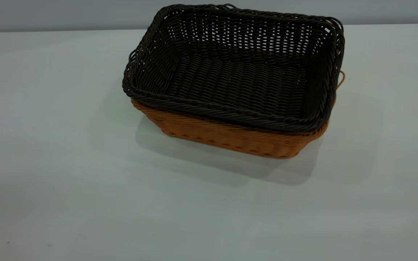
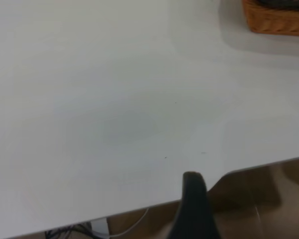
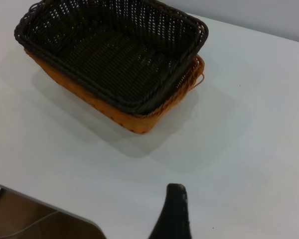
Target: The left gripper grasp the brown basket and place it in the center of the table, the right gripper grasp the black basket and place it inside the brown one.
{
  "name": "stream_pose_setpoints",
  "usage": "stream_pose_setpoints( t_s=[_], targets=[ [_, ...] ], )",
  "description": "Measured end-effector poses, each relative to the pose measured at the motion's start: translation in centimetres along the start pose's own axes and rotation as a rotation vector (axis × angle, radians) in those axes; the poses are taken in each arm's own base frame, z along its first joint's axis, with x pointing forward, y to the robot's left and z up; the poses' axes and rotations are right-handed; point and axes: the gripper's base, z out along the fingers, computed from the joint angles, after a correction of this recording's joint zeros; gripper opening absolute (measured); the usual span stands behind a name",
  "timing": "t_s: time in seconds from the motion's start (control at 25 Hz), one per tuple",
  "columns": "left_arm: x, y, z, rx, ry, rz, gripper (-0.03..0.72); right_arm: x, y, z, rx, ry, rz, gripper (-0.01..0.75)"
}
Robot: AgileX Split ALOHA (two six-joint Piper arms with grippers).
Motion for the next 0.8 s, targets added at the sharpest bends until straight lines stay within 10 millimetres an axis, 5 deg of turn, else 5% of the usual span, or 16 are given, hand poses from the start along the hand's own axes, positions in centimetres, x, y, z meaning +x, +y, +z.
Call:
stream_pose_setpoints(
  t_s=[0.8],
  targets=[
    [1.2,1.1,-1.2,-0.211,-0.11,-0.152,0.51,0.0,0.0,0.0,0.0,0.0,0.0,0.586]
  ],
)
